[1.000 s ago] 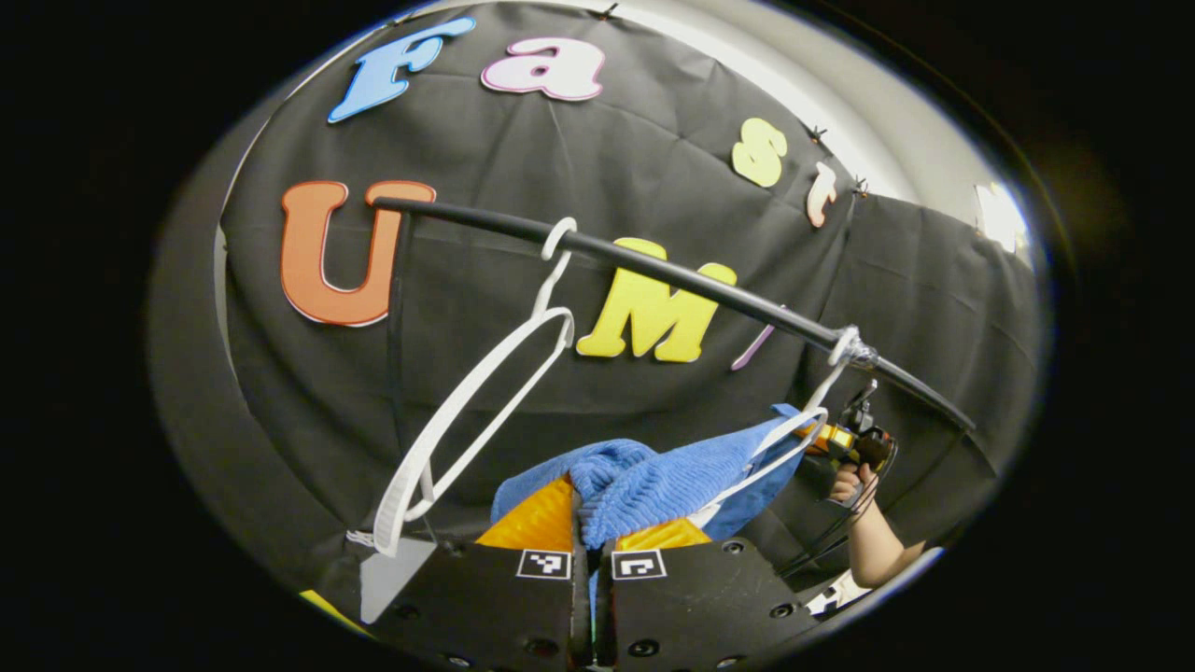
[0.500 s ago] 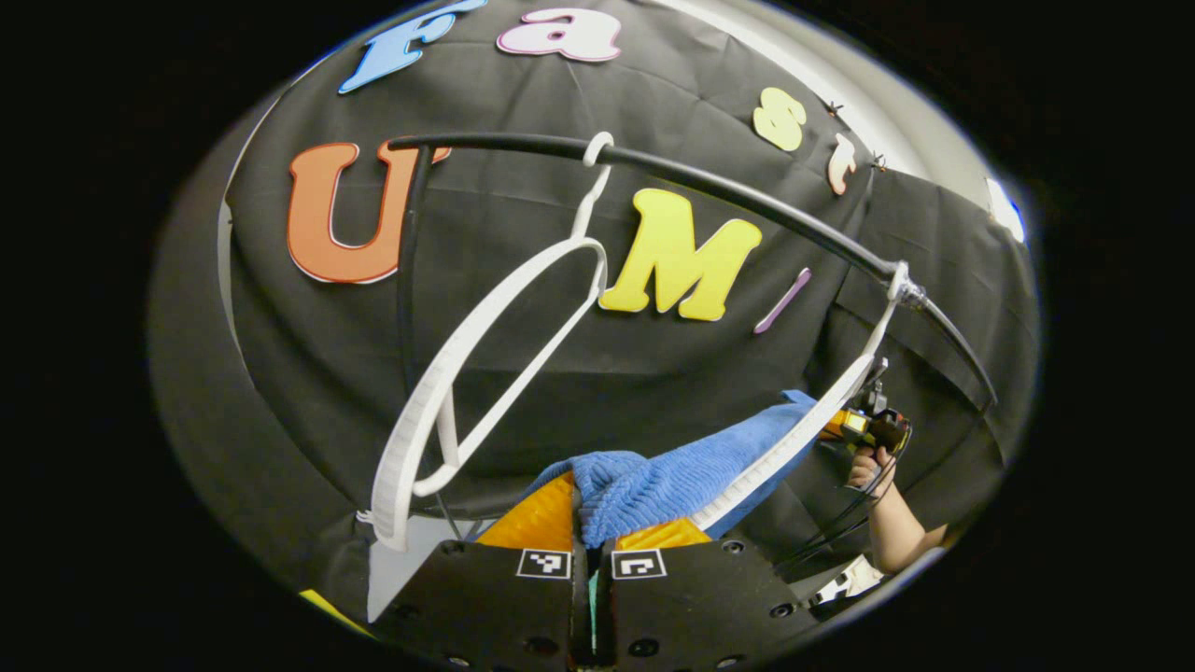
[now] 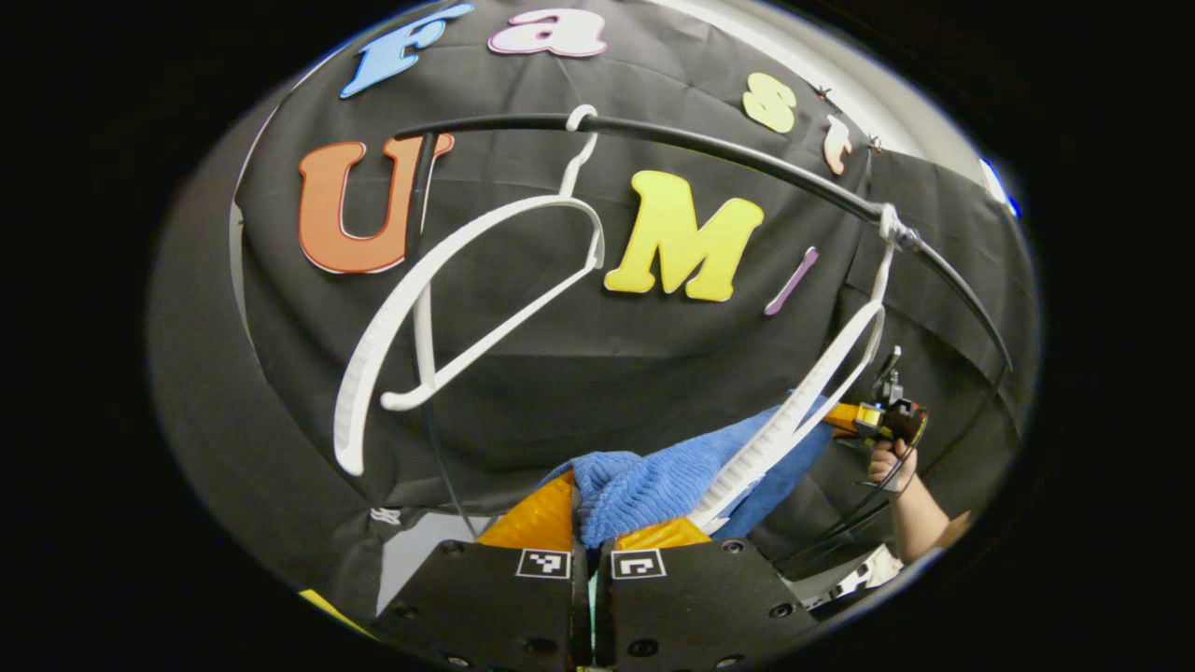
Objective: Grasp the clothes on the hanger with both hands and then place them into the laundry hamper below.
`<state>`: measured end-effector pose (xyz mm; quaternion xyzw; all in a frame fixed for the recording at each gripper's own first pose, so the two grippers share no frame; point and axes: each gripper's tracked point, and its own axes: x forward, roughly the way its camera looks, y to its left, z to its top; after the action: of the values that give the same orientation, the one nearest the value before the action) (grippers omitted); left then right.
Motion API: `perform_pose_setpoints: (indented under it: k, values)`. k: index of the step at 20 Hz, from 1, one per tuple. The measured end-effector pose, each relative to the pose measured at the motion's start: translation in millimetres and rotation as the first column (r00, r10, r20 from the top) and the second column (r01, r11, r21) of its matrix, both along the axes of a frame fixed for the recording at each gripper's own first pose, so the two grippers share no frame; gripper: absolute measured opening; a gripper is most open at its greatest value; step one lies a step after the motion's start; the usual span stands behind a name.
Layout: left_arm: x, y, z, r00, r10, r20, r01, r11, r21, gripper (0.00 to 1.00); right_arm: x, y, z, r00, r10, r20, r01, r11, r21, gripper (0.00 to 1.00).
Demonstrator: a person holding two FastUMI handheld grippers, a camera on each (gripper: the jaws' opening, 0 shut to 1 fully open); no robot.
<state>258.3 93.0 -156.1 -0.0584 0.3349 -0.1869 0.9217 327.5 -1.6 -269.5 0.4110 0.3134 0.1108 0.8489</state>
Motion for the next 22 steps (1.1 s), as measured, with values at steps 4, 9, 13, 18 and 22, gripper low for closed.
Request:
perform_pose_setpoints:
  k: [4, 9, 13, 18, 22]
  values:
    - [-13.1, -0.9, -6.2, 1.0, 0.008, 0.013, -0.009, 0.999, 0.052, 0.02, -14.7, 4.0, -7.9, 1.0, -0.005, -0.02, 0.005, 1.0, -0.012, 0.06]
    - [-43.7, -8.0, -18.6, 0.999, 0.037, 0.013, -0.038, 0.995, 0.09, 0.02, -37.8, 14.3, -19.0, 0.999, -0.002, -0.05, 0.002, 1.0, -0.013, 0.06]
    - [-66.3, -21.7, -30.2, 0.999, 0.04, 0.021, -0.042, 0.989, 0.139, 0.02, -54.8, 29.0, -27.5, 0.996, 0.002, -0.086, -0.001, 1.0, 0.005, 0.05]
    - [-83.2, -50.7, -24.9, 0.998, 0.018, 0.055, -0.025, 0.992, 0.124, 0.02, -79.1, 62.9, -28.1, 0.994, 0.035, -0.105, -0.028, 0.997, 0.074, 0.05]
    - [-99.1, -83.4, -16.0, 0.996, -0.01, 0.091, 0.004, 0.998, 0.064, 0.02, -96.6, 106.8, -17.8, 0.99, 0.09, -0.108, -0.072, 0.985, 0.159, 0.05]
